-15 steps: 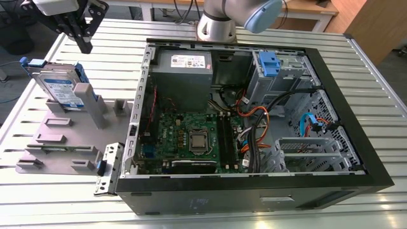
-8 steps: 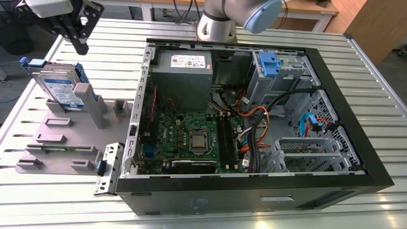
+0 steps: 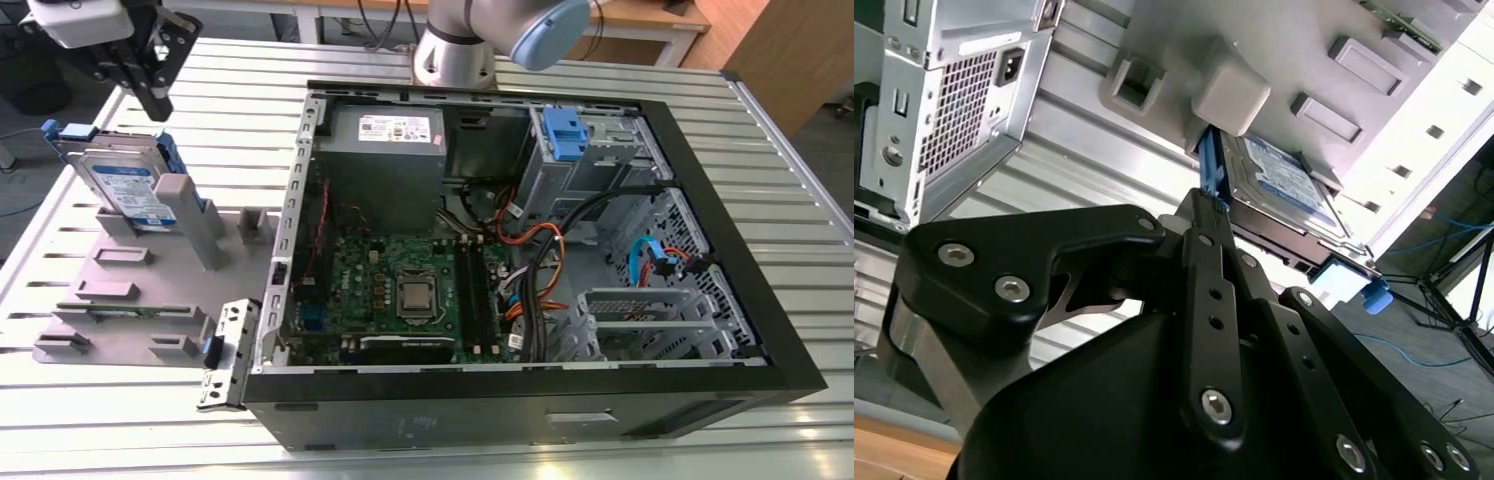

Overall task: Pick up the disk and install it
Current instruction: 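Reach for the disk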

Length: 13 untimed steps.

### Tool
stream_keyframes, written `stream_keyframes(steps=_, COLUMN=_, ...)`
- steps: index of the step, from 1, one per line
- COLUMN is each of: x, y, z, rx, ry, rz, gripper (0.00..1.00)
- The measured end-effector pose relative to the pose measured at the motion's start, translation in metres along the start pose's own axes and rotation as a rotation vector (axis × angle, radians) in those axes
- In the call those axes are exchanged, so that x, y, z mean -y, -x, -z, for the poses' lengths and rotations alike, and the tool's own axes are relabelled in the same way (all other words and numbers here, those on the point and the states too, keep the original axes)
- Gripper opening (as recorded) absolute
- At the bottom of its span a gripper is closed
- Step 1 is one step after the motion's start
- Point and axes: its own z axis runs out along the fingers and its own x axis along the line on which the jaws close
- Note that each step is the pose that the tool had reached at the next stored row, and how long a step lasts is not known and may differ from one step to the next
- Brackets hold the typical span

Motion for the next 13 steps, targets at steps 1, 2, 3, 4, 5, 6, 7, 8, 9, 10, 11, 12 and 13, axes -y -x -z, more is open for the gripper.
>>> stream_keyframes(steps=1, x=0.0002, y=-0.0023, z=-0.0011, rx=0.0, ry=0.0, rz=0.0, gripper=0.11)
stream_keyframes(steps=2, x=0.0005, y=-0.0045, z=-0.0023, rx=0.0001, ry=0.0, rz=0.0, gripper=0.11)
stream_keyframes(steps=3, x=0.0007, y=-0.0068, z=-0.0034, rx=0.0001, ry=-0.0001, rz=0.0, gripper=0.11)
stream_keyframes(steps=4, x=0.0009, y=-0.009, z=-0.0045, rx=0.0, ry=-0.0001, rz=0.0, gripper=0.11)
stream_keyframes(steps=5, x=0.0011, y=-0.0113, z=-0.0056, rx=0.0, ry=-0.0002, rz=0.0, gripper=0.11)
stream_keyframes(steps=6, x=0.0013, y=-0.0134, z=-0.0065, rx=0.0, ry=-0.0002, rz=0.0, gripper=0.11)
stream_keyframes(steps=7, x=0.0015, y=-0.0151, z=-0.0072, rx=0.0001, ry=-0.0002, rz=0.0, gripper=0.11)
stream_keyframes(steps=8, x=0.0016, y=-0.0164, z=-0.0078, rx=0.0001, ry=-0.0002, rz=0.0, gripper=0.11)
stream_keyframes(steps=9, x=0.0017, y=-0.0172, z=-0.0082, rx=0.0001, ry=-0.0002, rz=0.0, gripper=0.11)
stream_keyframes(steps=10, x=0.0017, y=-0.0178, z=-0.0085, rx=0.0001, ry=-0.0002, rz=0.0, gripper=0.11)
stream_keyframes(steps=11, x=0.0018, y=-0.0182, z=-0.0088, rx=0.0002, ry=-0.0001, rz=0.0, gripper=0.11)
stream_keyframes(steps=12, x=0.0018, y=-0.0184, z=-0.0088, rx=0.0001, ry=-0.0002, rz=0.0, gripper=0.11)
stream_keyframes(steps=13, x=0.0018, y=-0.0185, z=-0.0087, rx=0.0, ry=-0.0003, rz=0.0, gripper=0.11)
